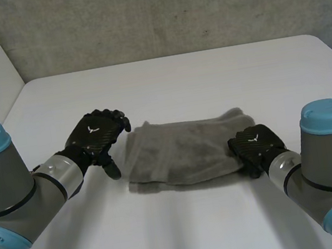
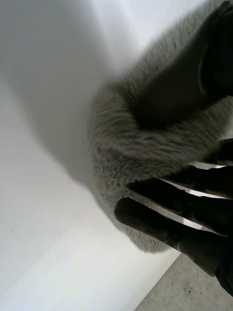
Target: Fold the towel.
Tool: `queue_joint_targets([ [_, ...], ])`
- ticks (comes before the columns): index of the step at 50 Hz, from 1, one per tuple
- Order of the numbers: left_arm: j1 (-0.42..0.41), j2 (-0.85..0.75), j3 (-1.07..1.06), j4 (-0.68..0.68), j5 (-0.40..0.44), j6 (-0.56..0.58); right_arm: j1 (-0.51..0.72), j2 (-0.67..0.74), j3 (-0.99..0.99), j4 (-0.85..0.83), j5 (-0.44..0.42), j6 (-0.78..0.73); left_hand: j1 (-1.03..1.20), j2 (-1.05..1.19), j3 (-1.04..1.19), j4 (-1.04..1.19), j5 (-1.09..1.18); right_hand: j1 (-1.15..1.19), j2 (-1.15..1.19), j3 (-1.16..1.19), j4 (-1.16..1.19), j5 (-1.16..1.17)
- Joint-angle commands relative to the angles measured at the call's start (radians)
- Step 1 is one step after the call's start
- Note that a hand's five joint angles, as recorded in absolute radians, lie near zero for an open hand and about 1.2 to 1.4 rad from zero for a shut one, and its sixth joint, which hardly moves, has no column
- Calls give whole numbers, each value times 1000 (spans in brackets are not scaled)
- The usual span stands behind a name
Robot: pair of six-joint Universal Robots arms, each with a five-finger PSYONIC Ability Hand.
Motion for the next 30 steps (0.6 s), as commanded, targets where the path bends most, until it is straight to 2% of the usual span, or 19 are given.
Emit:
queue_joint_targets([
  [1, 3, 12, -5, -2, 0, -2, -42, -59, 40, 2, -4, -85, -60, -56, -61, -65, -43, 217, 170, 180, 141, 143],
  [6, 3, 19, 0, -2, -2, -2, -73, -132, 26, 27, 3, -225, -63, -59, -64, -68, -45, 217, 170, 180, 141, 143],
  [11, 3, 39, 50, -5, -7, -5, -41, -129, -75, 88, 17, -357, -63, -59, -64, -68, -45, 217, 170, 180, 141, 143],
  [12, 3, 39, 51, -5, -7, -5, 10, -118, -125, 123, 19, -366, -63, -59, -64, -68, -45, 217, 170, 180, 141, 143],
  [13, 3, 44, 69, -8, -7, -8, 10, -118, -126, 124, 19, -366, -63, -59, -64, -68, -45, 217, 170, 180, 141, 143],
  [15, 1, 47, 89, -8, -11, -21, 152, -55, -256, 182, 17, -359, -63, -59, -64, -68, -45, 217, 170, 180, 141, 143],
  [16, 1, 47, 89, -8, -11, -21, 153, -55, -256, 182, 17, -359, -63, -59, -64, -68, -45, 217, 170, 180, 141, 143],
  [18, 1, 50, 114, -8, -23, -55, 290, 32, -392, 237, 26, -358, -63, -59, -64, -68, -45, 217, 170, 180, 141, 143],
  [19, 1, 53, 136, -8, -39, -96, 291, 32, -393, 237, 27, -359, -63, -59, -64, -68, -45, 217, 170, 180, 141, 143],
  [20, 1, 56, 152, -8, -51, -139, 350, 78, -452, 265, 34, -357, -63, -59, -64, -68, -45, 217, 170, 180, 141, 143],
  [21, 1, 56, 152, -8, -51, -140, 351, 78, -453, 265, 34, -357, -63, -59, -64, -68, -45, 217, 170, 180, 141, 143],
  [23, 4, 59, 170, -3, -69, -216, 448, 185, -556, 305, 40, -355, -66, -62, -67, -71, -48, 217, 170, 180, 141, 143],
  [25, 8, 59, 175, -3, -76, -250, 487, 240, -595, 317, 42, -354, -66, -62, -67, -71, -48, 217, 170, 180, 141, 143],
  [26, 12, 59, 179, -3, -77, -280, 524, 291, -629, 329, 48, -352, -66, -62, -67, -71, -48, -35, -82, -72, -111, -109],
  [27, 12, 59, 179, -3, -77, -281, 524, 292, -629, 329, 48, -352, -66, -62, -67, -71, -48, -37, -85, -75, -114, -111],
  [28, 17, 58, 183, -3, -79, -307, 544, 320, -644, 341, 69, -348, -66, -62, -67, -71, -48, -520, -567, -557, -596, -594],
  [29, 17, 58, 183, -3, -79, -307, 544, 321, -644, 342, 69, -348, -66, -62, -67, -71, -48, -525, -572, -562, -601, -598],
  [30, 20, 56, 186, -3, -79, -331, 547, 331, -652, 345, 106, -334, -66, -62, -67, -71, -48, -862, -909, -899, -938, -936],
])
